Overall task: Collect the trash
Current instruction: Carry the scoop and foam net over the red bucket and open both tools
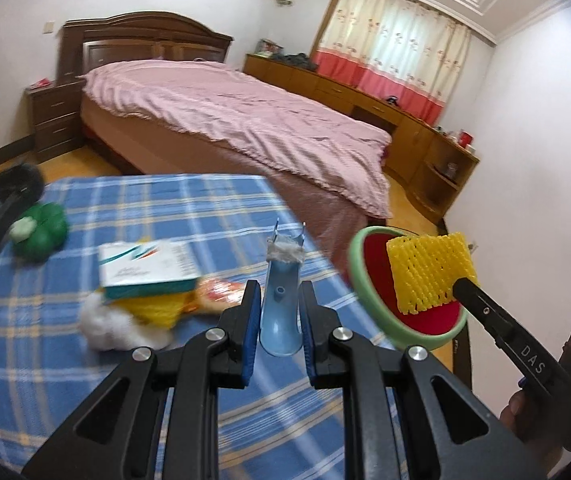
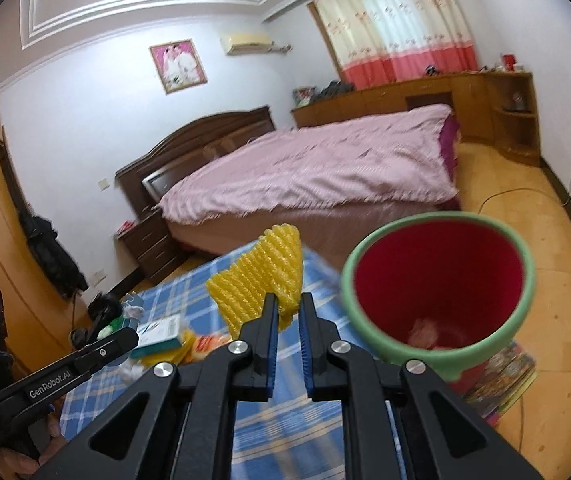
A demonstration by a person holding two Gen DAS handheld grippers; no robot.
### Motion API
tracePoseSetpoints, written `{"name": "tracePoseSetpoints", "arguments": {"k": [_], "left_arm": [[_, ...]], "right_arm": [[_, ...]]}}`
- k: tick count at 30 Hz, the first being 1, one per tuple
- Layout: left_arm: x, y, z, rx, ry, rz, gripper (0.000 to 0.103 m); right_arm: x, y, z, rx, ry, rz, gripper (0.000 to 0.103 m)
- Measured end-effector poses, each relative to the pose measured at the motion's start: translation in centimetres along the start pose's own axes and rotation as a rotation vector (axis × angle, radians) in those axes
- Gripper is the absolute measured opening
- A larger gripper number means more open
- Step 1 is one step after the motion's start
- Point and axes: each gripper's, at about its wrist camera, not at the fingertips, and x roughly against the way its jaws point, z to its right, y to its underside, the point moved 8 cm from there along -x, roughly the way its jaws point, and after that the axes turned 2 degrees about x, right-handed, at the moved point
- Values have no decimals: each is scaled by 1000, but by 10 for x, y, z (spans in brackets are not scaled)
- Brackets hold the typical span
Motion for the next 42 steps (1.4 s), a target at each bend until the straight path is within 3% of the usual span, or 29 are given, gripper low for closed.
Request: {"name": "tracePoseSetpoints", "arguments": {"k": [11, 17, 28, 35, 37, 39, 42], "left_arm": [[-50, -9, 89, -73, 120, -34, 18], [-80, -6, 128, -131, 138, -50, 18], [-149, 25, 152, -172, 117, -178, 18], [-172, 36, 158, -186, 111, -235, 18], [-175, 39, 158, -190, 108, -248, 21], [-178, 41, 158, -186, 107, -253, 37], [-178, 42, 158, -187, 109, -255, 41]], "right_arm": [[17, -27, 72, -58, 110, 64, 12], [12, -30, 107, -84, 139, 70, 12], [-23, -11, 167, -187, 139, -10, 13], [-43, -2, 188, -211, 154, -54, 16], [-46, 1, 193, -222, 157, -59, 16], [-48, 4, 195, -232, 157, -66, 16], [-50, 7, 197, -233, 156, -78, 18]]}}
